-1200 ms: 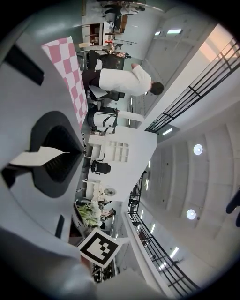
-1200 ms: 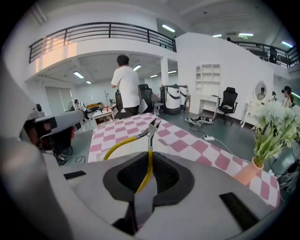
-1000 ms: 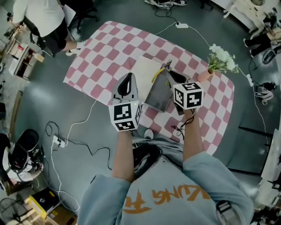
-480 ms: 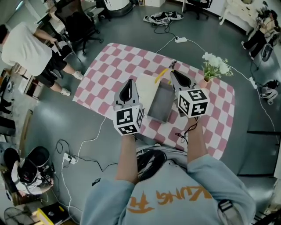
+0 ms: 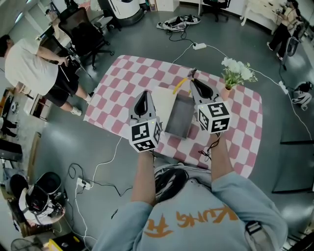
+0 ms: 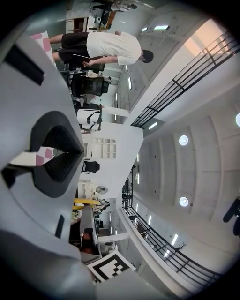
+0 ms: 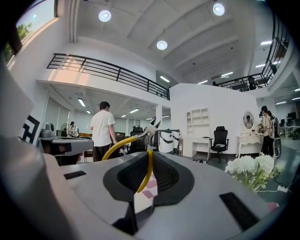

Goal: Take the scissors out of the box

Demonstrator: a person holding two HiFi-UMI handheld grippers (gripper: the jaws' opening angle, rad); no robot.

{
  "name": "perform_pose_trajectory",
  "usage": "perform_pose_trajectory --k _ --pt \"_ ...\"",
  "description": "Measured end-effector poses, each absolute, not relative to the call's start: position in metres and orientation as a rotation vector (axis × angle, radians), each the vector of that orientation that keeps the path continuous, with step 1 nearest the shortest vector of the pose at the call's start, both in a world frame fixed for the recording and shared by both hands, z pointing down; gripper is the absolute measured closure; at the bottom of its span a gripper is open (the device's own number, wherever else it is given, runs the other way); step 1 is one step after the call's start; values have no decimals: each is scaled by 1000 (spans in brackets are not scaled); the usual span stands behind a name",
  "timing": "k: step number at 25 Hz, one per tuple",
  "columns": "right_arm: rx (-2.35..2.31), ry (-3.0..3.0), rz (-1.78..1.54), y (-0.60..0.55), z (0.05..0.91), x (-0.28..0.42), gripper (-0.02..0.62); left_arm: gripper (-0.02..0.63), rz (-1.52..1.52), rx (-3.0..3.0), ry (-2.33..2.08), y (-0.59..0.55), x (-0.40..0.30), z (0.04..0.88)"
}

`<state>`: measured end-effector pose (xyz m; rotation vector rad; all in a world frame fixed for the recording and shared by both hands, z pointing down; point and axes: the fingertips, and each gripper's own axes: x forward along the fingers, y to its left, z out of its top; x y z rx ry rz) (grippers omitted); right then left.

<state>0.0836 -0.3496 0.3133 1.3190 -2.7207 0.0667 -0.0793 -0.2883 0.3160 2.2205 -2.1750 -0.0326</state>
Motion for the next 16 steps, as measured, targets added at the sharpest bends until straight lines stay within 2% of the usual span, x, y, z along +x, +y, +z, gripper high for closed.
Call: perform_pose_trajectory --k 16 --pt "1319 -2756 11 -351 306 80 563 586 -31 2213 -2187 -291 -83 316"
